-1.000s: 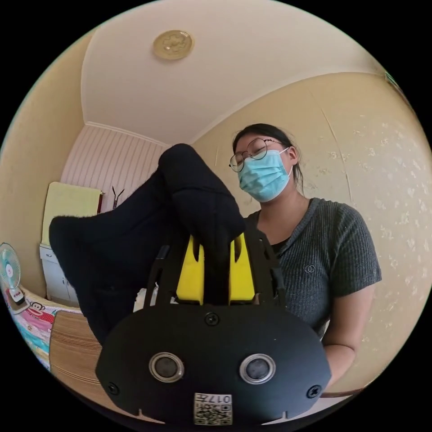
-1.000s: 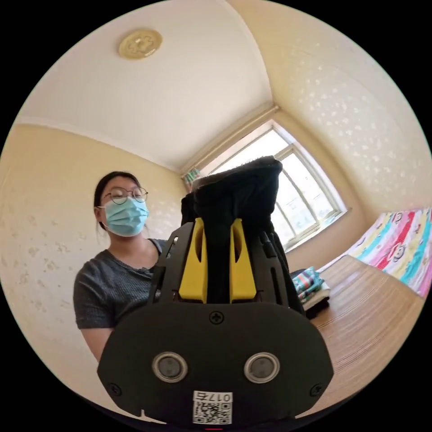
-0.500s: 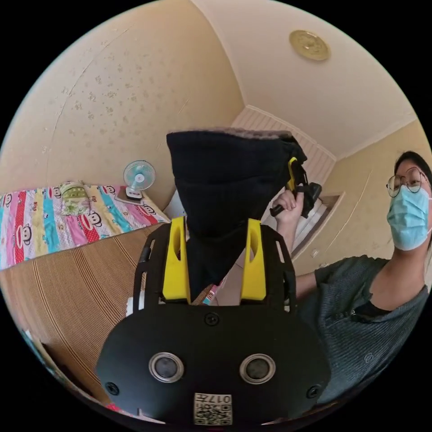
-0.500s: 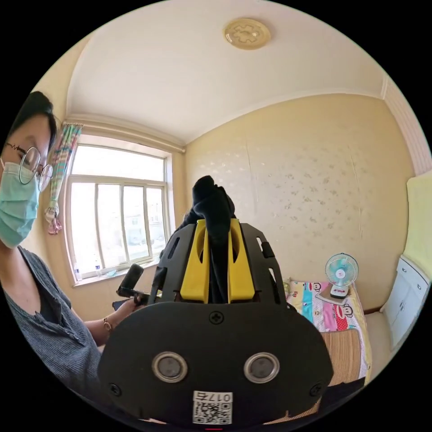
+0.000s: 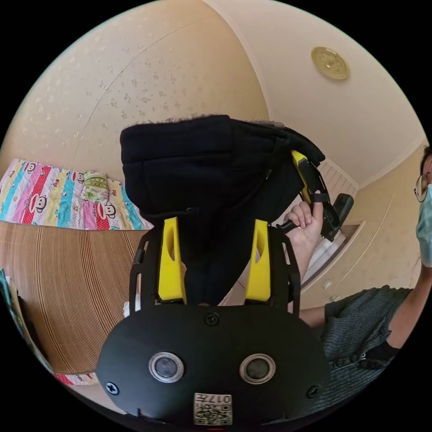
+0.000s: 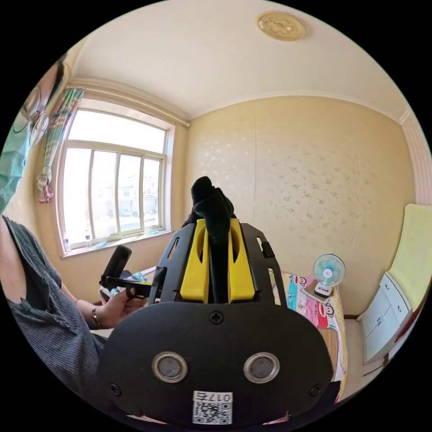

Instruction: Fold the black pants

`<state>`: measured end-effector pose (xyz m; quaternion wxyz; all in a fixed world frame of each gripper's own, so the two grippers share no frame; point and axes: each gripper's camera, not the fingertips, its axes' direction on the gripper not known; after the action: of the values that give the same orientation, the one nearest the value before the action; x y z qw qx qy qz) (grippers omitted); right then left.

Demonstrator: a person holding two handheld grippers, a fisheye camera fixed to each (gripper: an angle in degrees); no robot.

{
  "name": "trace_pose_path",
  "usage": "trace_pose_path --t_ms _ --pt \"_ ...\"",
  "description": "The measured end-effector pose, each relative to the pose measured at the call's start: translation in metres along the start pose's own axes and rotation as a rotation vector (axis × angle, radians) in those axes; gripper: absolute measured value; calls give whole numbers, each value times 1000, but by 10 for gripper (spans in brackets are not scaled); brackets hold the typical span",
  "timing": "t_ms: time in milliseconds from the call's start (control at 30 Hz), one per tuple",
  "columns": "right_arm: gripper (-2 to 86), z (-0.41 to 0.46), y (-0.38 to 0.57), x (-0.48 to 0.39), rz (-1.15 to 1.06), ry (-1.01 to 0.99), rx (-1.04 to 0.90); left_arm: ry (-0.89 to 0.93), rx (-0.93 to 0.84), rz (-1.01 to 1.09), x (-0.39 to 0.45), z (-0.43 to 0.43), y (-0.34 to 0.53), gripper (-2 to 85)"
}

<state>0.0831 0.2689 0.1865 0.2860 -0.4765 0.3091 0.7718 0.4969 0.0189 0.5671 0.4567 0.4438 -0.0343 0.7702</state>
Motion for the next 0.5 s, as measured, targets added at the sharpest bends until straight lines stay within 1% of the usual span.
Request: trace_pose_path --t_ms 67,133,233,300,333,400,500 --pt "71 14 3 -1 -23 -135 -24 9 -21 19 -3 13 -13 226" --pt "72 25 5 -2 -52 -199 -42 44 -61 45 -7 28 -24 210" --pt "72 46 10 -4 -78 -169 -100 140 -124 68 -11 51 -34 149" --pt "72 56 13 0 -58 -134 -129 180 -136 92 -5 59 -34 87" --pt "72 59 17 5 -39 -111 -134 172 -127 102 -2 59 -33 78" --pt "73 61 25 17 -3 -82 -143 124 -105 188 14 52 -34 66" --pt "78 64 41 50 135 -90 -173 114 -124 266 24 39 -45 63"
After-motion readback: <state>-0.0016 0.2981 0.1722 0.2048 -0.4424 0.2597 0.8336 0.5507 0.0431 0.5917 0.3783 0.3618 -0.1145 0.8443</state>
